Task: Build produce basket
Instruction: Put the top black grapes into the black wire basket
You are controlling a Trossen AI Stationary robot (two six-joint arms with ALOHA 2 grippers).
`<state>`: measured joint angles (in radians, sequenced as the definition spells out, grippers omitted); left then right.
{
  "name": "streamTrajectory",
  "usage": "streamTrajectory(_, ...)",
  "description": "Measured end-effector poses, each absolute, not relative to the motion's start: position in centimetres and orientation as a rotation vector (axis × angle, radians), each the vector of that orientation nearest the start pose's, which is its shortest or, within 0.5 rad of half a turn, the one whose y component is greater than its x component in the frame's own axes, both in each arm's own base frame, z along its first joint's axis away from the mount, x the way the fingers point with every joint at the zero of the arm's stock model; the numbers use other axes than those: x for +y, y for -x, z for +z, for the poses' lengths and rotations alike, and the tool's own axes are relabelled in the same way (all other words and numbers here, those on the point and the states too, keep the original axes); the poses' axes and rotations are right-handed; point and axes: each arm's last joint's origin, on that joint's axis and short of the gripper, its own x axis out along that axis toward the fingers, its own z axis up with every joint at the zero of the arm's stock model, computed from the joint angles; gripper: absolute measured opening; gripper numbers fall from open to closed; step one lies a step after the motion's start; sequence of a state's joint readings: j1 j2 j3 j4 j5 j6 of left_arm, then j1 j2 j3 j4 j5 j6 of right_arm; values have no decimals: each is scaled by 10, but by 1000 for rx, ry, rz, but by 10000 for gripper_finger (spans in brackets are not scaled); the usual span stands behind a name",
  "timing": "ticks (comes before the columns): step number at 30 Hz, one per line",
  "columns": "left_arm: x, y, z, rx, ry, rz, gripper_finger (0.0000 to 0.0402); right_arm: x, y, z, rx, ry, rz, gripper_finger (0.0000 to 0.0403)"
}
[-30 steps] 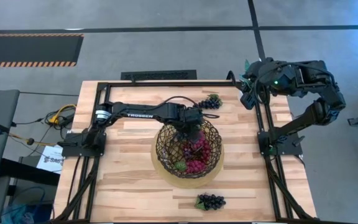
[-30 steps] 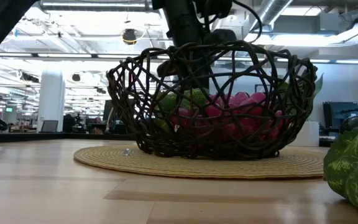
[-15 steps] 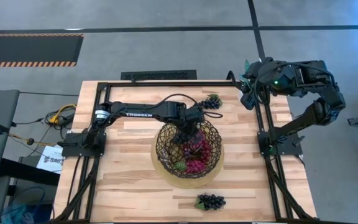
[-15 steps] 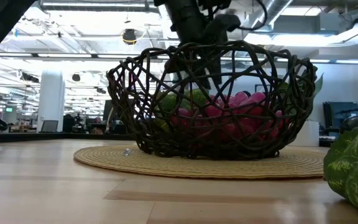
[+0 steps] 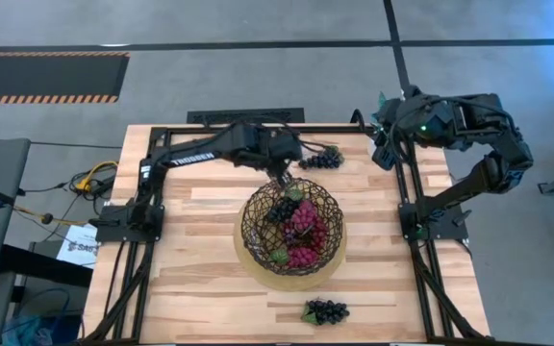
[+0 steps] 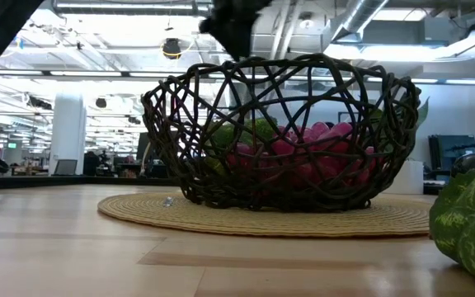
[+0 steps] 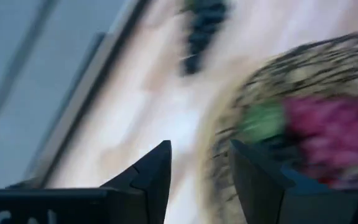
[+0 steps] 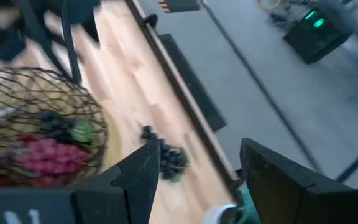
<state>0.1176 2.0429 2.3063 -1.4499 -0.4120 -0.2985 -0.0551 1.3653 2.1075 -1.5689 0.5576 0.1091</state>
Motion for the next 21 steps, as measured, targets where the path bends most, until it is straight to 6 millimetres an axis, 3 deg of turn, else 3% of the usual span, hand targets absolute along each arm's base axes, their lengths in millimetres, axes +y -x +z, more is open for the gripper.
streamTrajectory(5, 71, -373, 387, 1132, -26, 797, 146, -27, -180, 499, 789, 81, -661, 239)
streamTrajectory(12, 83, -346, 406, 1131, -57, 801, 146, -46, -195, 491, 858, 73, -733, 239)
streamTrajectory(17, 90, -323, 428, 1082, -68, 826, 146, -72, -187, 491, 895, 70, -832, 236)
streamTrajectory(21, 95, -306, 442, 1052, -83, 853, 146, -94, -171, 493, 893, -29, -903, 223)
